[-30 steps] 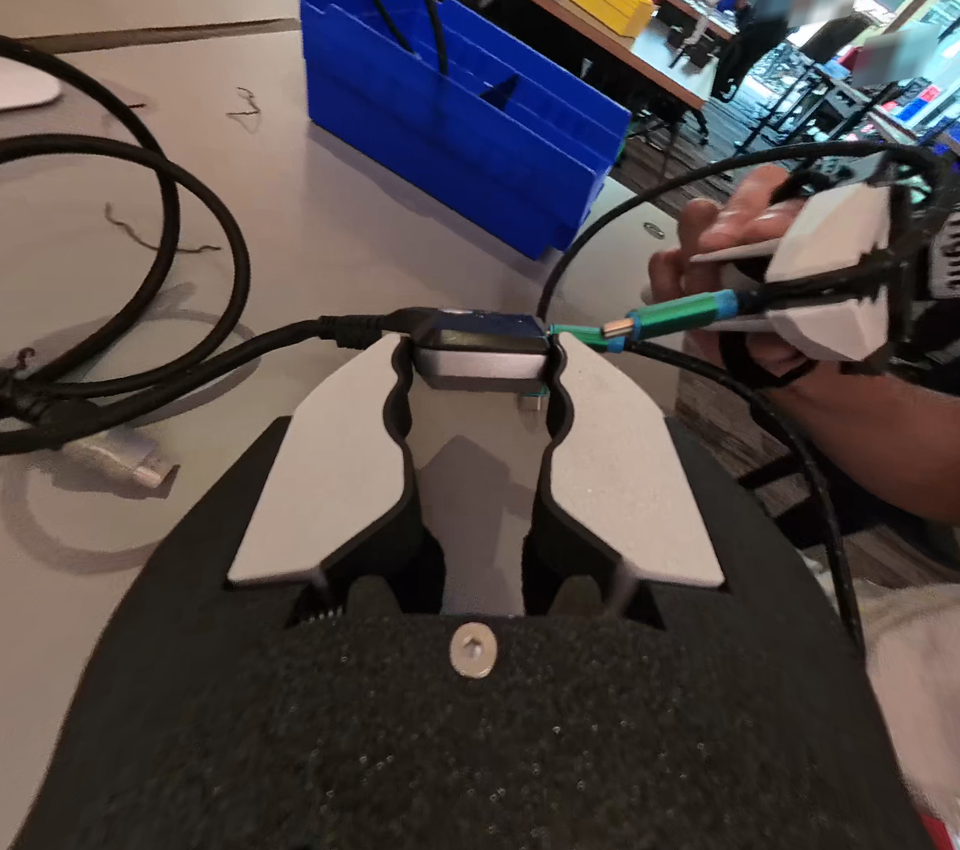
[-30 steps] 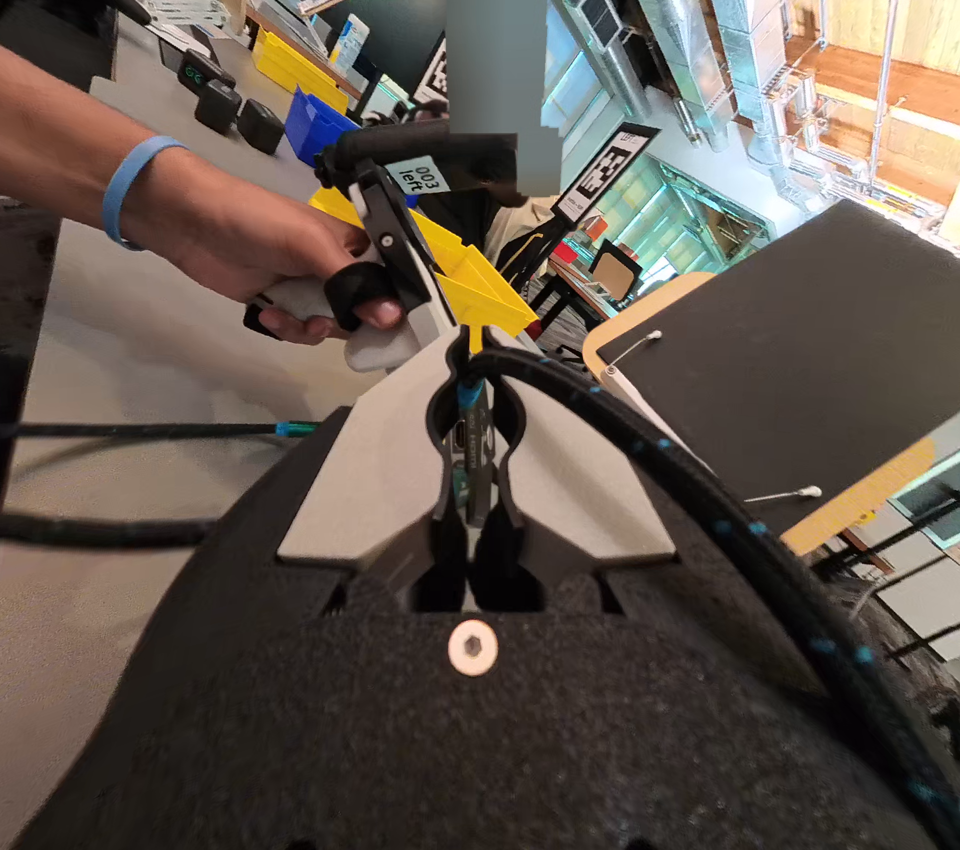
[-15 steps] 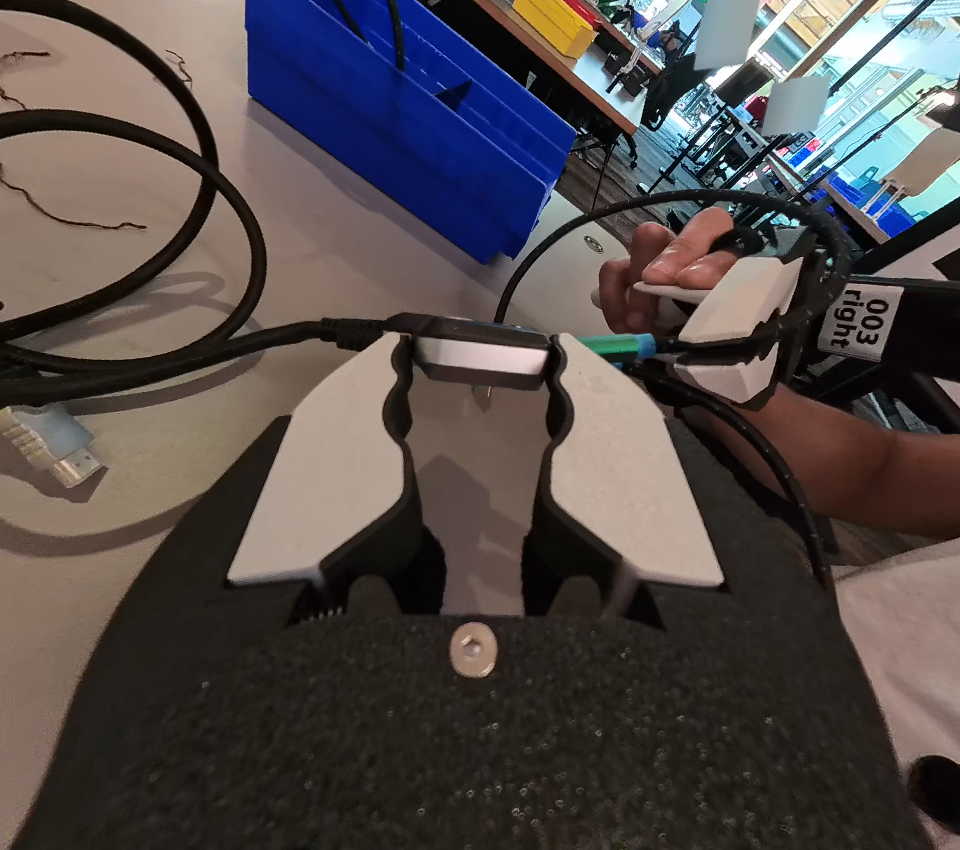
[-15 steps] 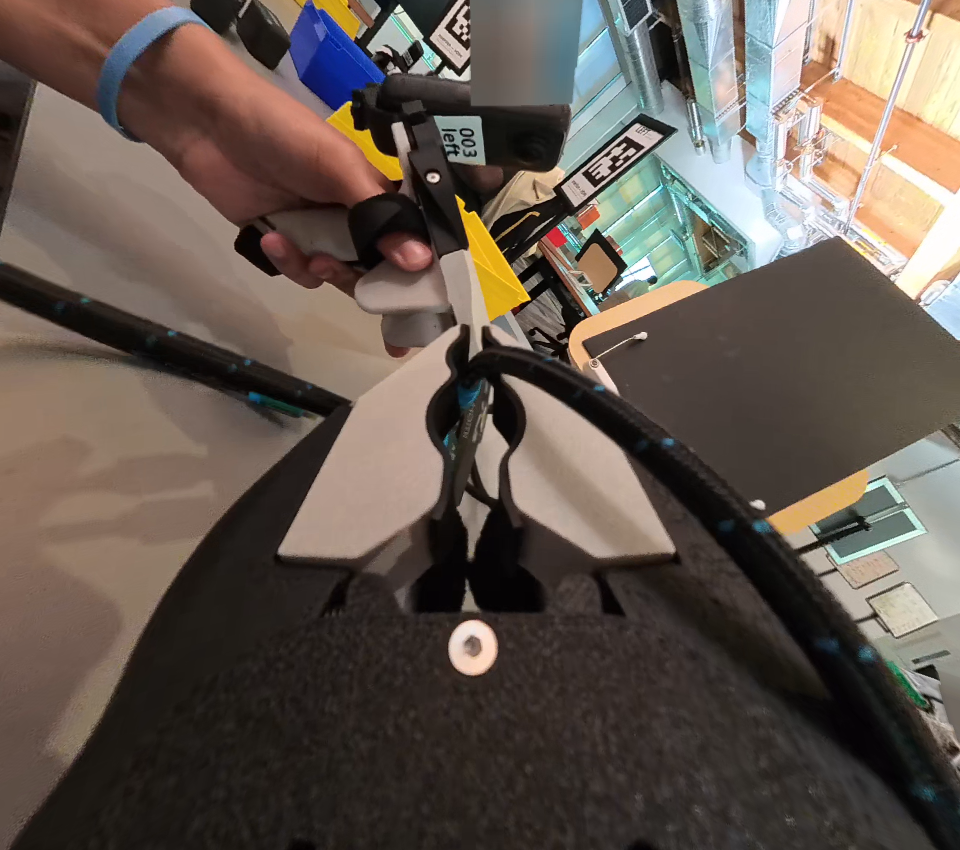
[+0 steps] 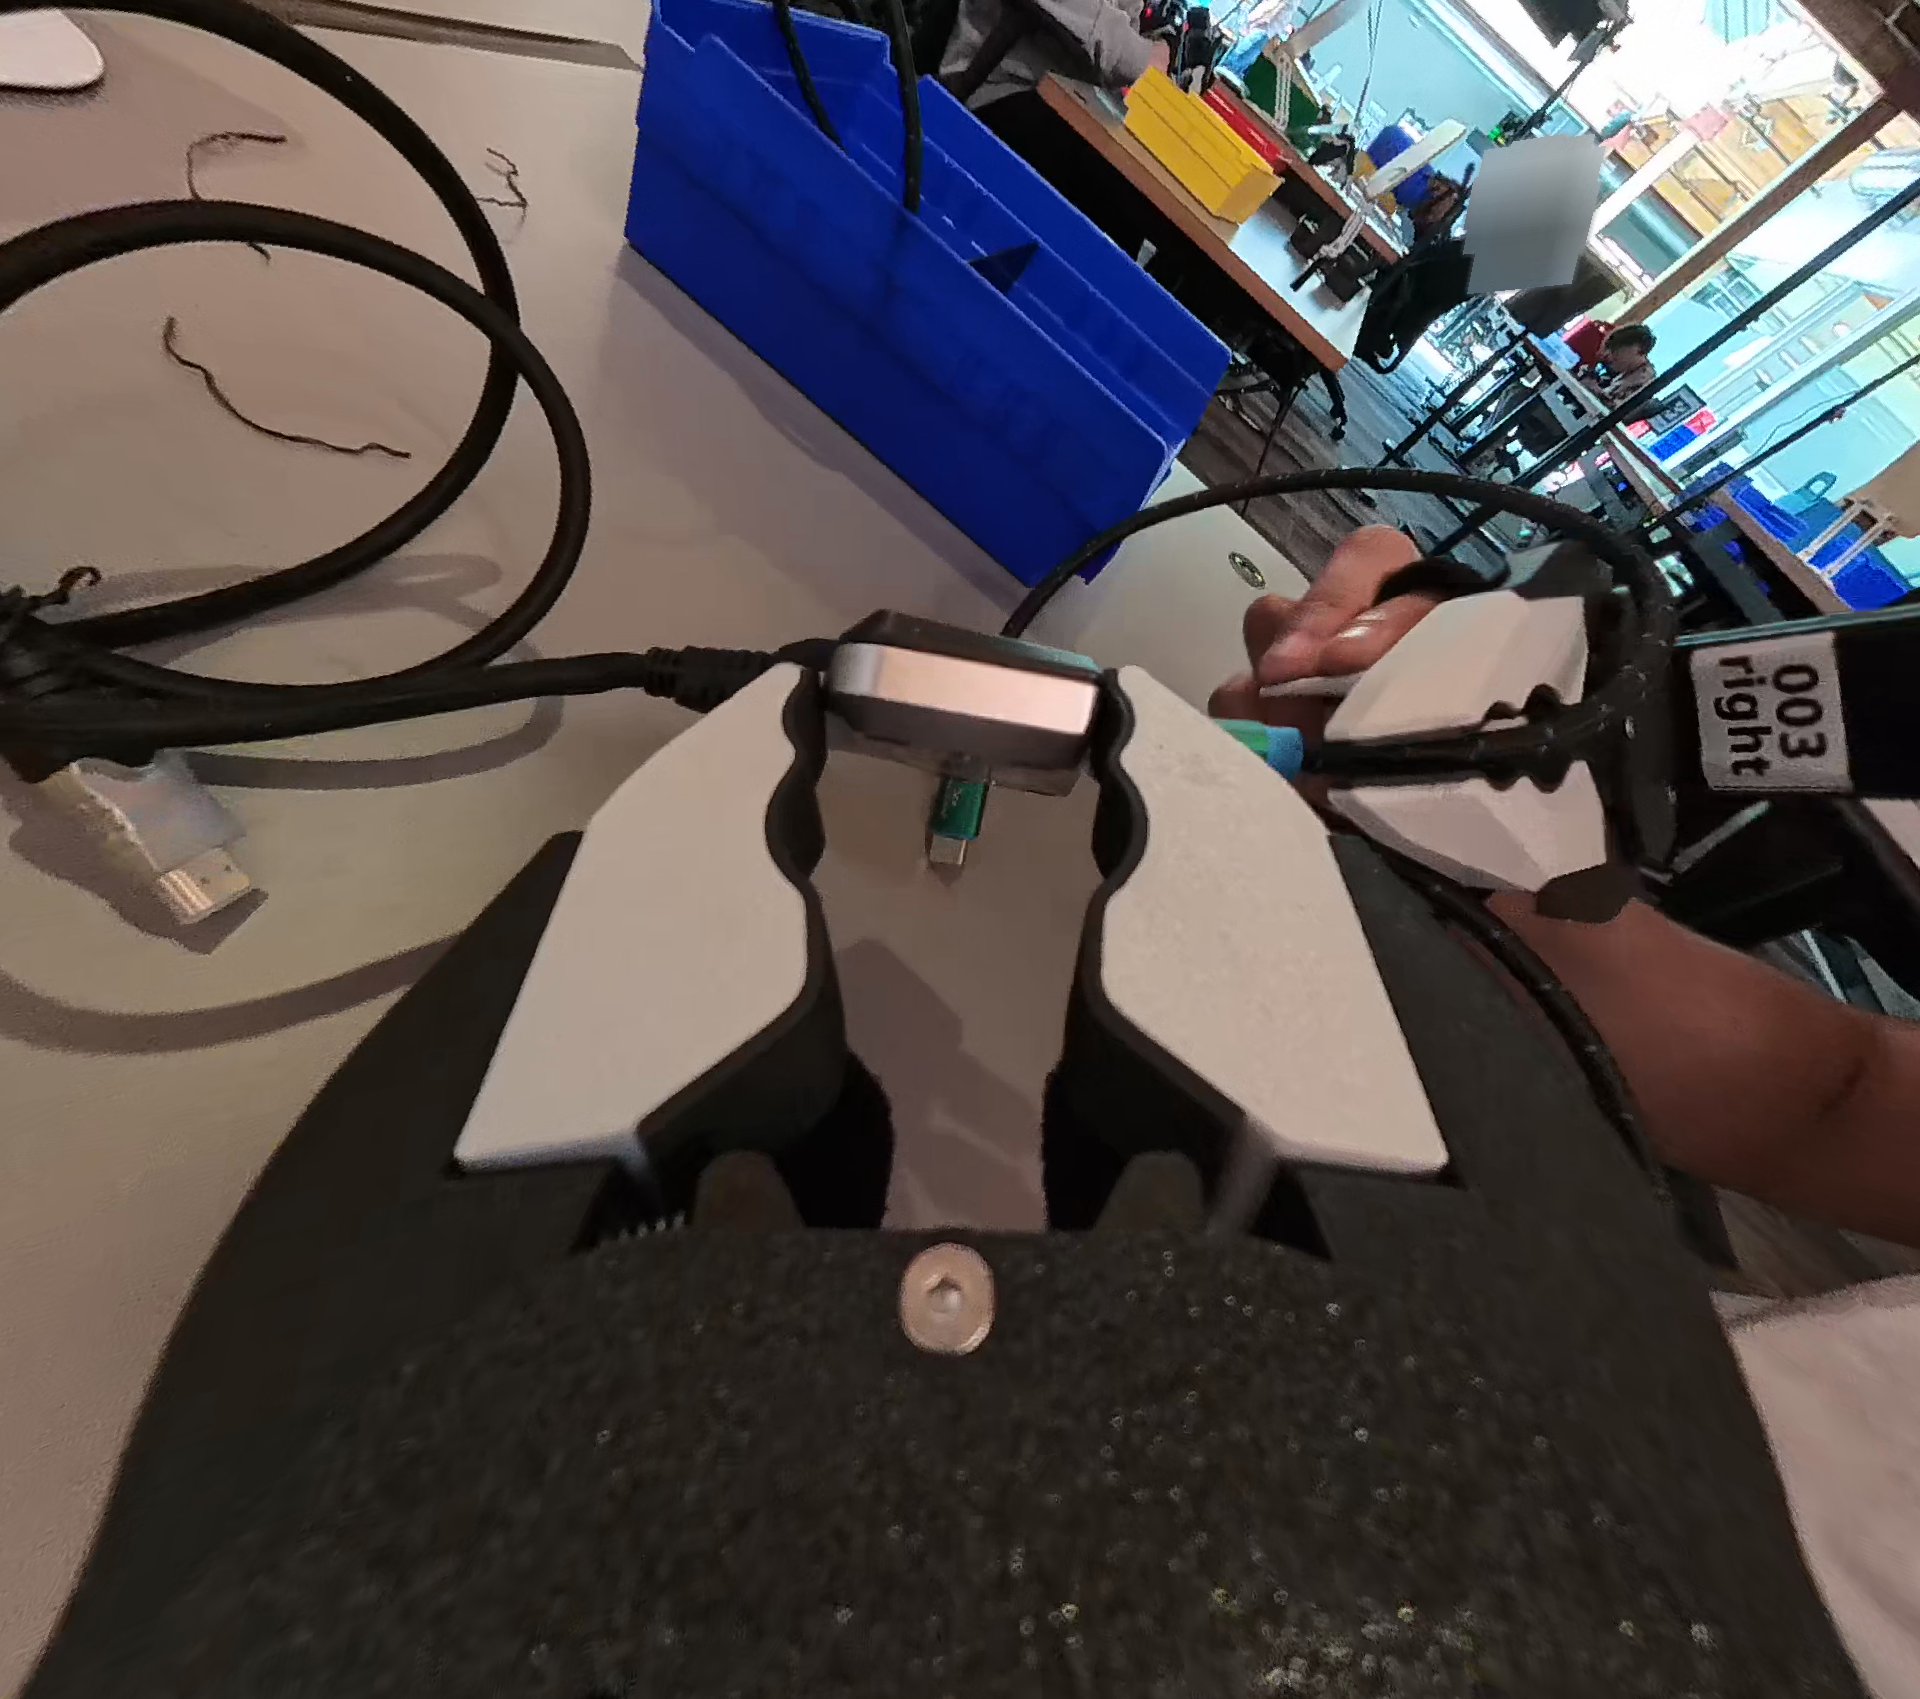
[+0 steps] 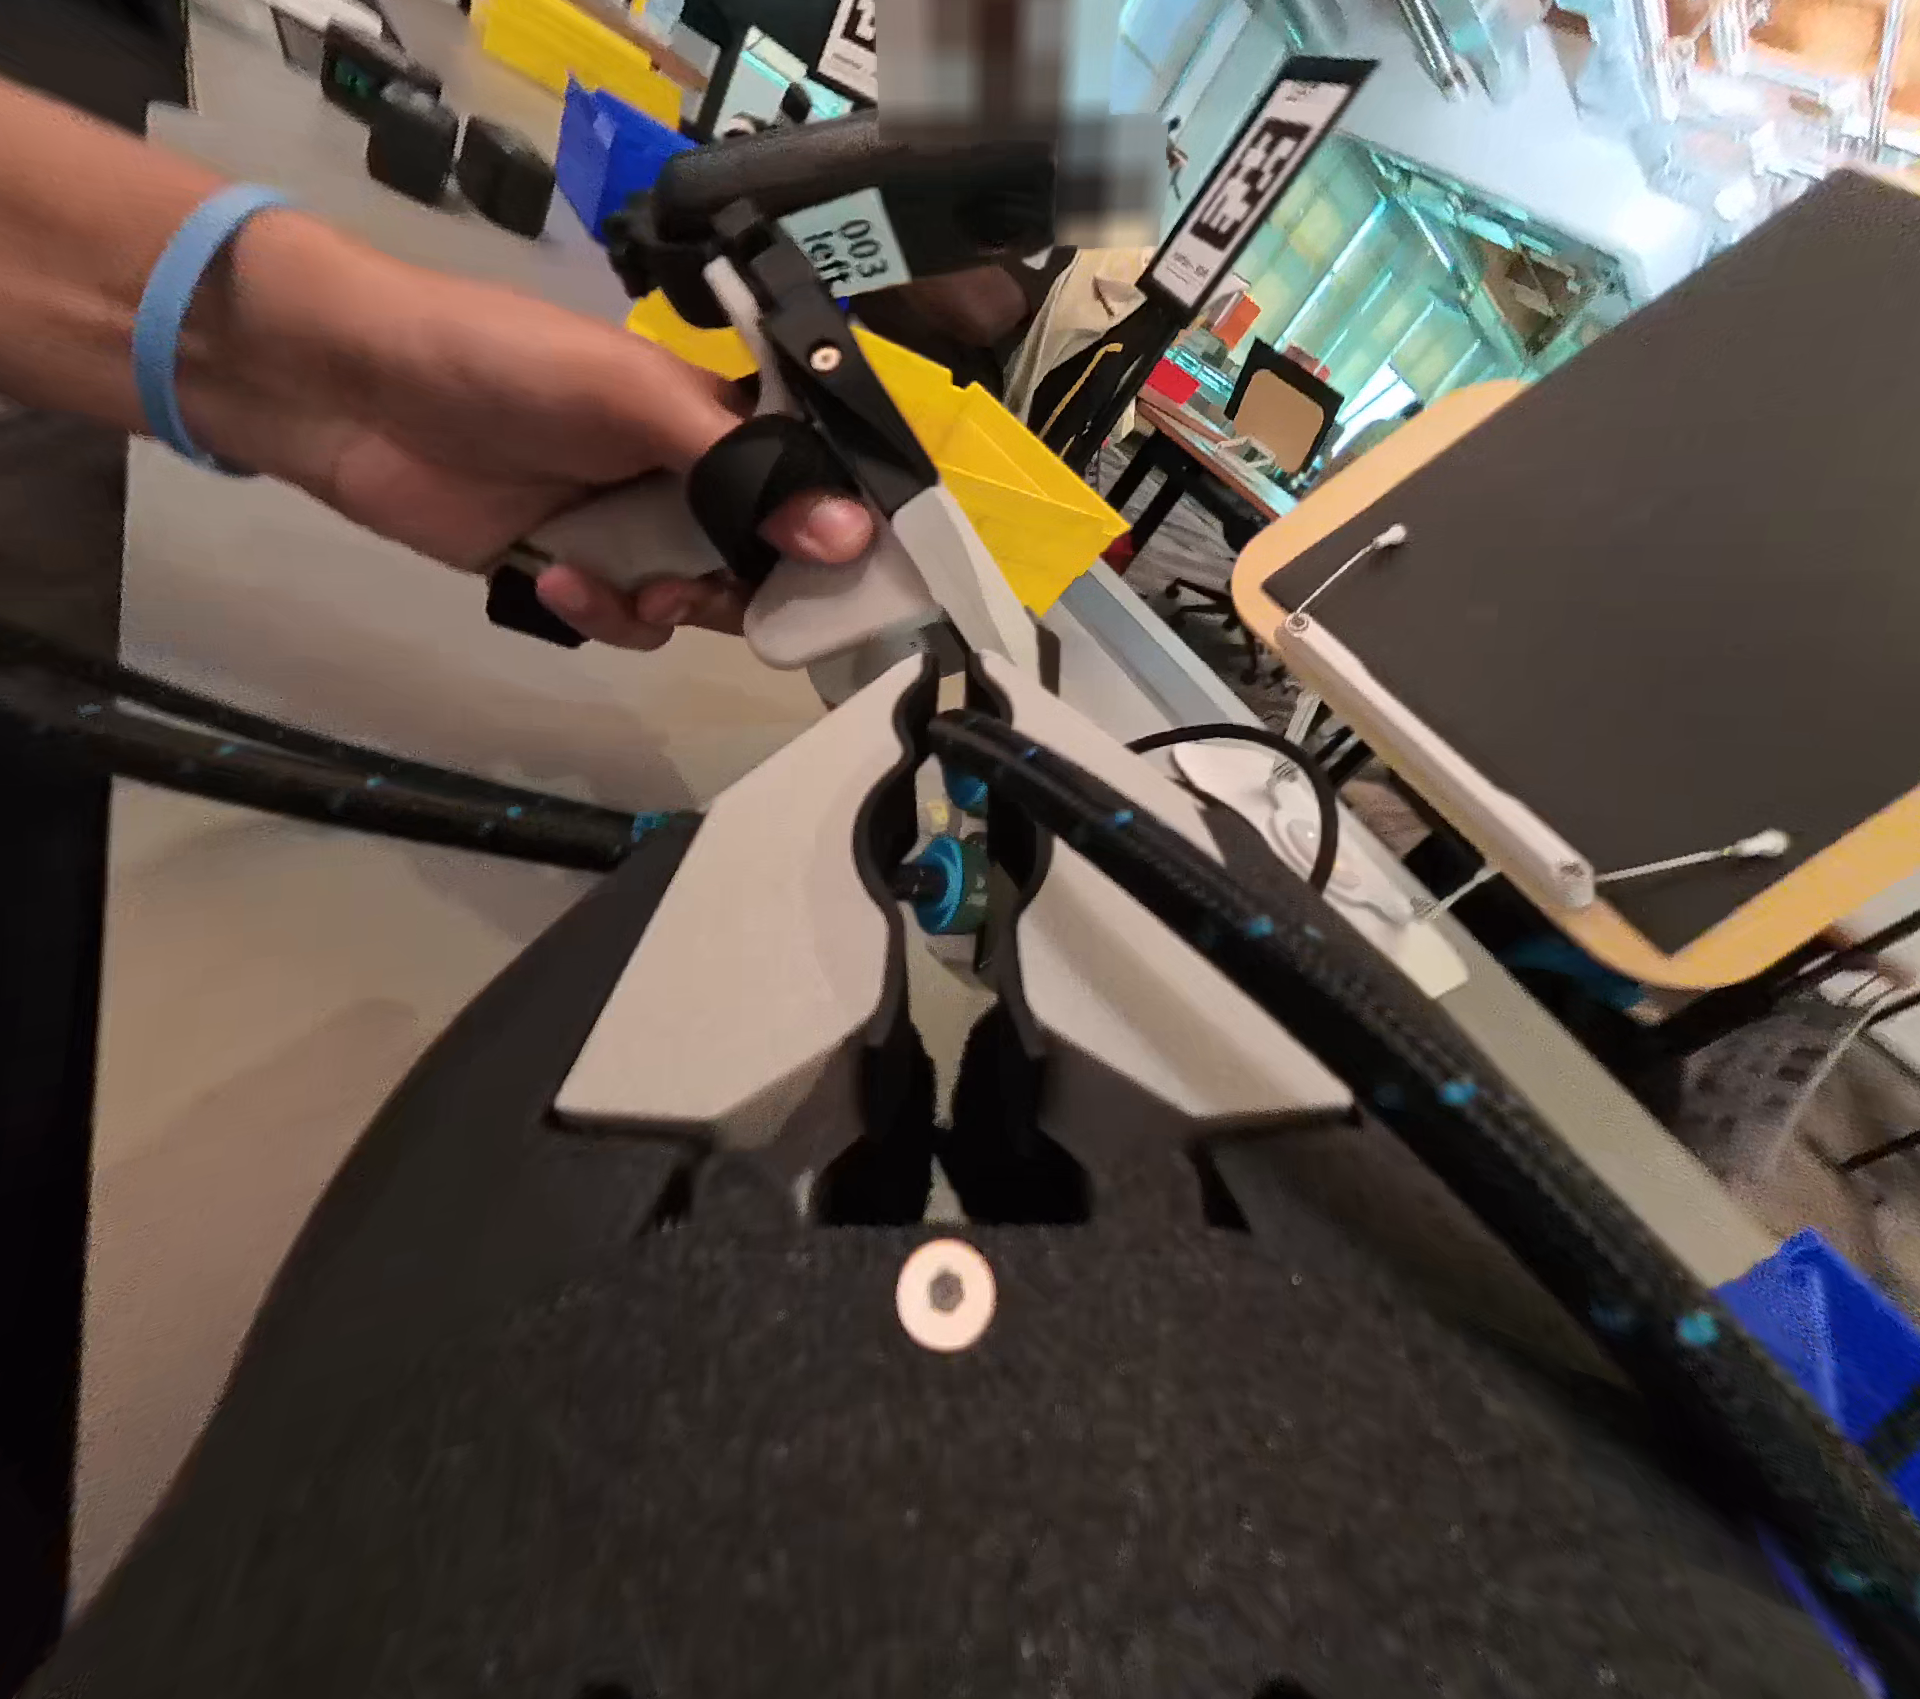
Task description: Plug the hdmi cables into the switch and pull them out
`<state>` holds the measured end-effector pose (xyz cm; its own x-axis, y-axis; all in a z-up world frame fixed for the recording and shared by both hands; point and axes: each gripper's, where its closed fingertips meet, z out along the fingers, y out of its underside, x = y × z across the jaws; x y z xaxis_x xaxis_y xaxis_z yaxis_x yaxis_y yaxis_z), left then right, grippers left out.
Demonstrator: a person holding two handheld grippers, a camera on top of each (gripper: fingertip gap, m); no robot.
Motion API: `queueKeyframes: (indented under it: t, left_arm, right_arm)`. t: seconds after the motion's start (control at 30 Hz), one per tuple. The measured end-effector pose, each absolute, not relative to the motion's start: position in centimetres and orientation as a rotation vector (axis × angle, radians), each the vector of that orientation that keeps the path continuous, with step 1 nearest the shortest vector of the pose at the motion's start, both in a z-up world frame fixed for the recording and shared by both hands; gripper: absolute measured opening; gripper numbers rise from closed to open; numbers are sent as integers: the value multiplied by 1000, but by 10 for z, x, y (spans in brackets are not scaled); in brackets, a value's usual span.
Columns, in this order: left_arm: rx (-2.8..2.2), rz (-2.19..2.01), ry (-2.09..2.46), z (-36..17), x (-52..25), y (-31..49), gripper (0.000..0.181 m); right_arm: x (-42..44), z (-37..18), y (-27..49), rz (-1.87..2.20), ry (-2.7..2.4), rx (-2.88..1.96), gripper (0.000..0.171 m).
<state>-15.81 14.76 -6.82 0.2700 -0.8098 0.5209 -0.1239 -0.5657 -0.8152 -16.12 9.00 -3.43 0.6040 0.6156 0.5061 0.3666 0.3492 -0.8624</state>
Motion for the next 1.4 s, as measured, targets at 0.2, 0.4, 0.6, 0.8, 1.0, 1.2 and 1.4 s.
queueKeyframes:
  t: [0.2,0.4,0.6,0.8,1.0,1.2,1.4]
  left_arm:
    - [-1885,-1331,781,-69,-161,155,50]
    - [-1908,-1299,772,-72,-161,156,50]
    - [-1926,-1258,781,-75,-156,152,50]
    - [-1926,-1278,775,-74,-157,152,50]
    - [-1932,-1257,782,-73,-156,151,49]
    - [-1937,-1332,705,-68,-164,160,49]
    - [-1948,-1410,741,-66,-162,153,50]
  right_arm:
    - [-157,-38,101,230,-866,-1452,6]
    - [-153,-45,105,177,-823,-1656,8]
    - [-149,-48,103,-82,-850,-1758,7]
    - [-147,-48,101,-133,-812,-1793,6]
    - [-151,-68,100,-49,-833,-1893,6]
    - [-157,-26,97,-108,-841,-1562,5]
    - [-160,-25,97,-120,-874,-1451,5]
